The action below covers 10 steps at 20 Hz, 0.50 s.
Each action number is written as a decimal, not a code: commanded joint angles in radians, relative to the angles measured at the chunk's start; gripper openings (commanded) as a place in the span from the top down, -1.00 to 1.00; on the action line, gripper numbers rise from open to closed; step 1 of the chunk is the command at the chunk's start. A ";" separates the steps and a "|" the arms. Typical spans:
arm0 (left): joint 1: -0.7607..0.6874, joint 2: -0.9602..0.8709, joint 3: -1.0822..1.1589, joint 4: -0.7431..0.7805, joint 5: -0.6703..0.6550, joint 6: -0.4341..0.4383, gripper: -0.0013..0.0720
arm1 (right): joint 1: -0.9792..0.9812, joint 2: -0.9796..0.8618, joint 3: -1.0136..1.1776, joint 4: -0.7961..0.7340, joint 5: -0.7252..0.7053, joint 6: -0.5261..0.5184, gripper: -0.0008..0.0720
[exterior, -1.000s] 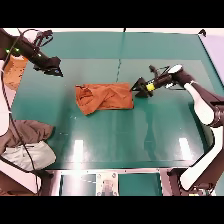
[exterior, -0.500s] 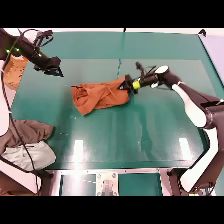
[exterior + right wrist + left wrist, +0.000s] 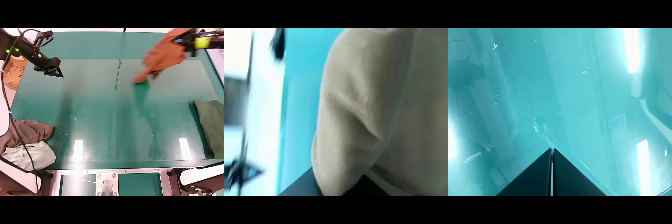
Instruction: Fold the shirts.
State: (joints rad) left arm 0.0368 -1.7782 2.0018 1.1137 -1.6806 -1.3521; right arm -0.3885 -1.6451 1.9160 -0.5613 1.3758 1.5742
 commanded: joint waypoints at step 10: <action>0.000 0.001 0.000 -0.022 -0.003 0.000 0.91 | -0.661 0.098 0.017 -0.457 0.140 0.106 0.93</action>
State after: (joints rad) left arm 0.0364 -1.7782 2.0018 1.0943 -1.6867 -1.3525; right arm -0.9596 -1.5589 1.9354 -0.8978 1.4635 1.6665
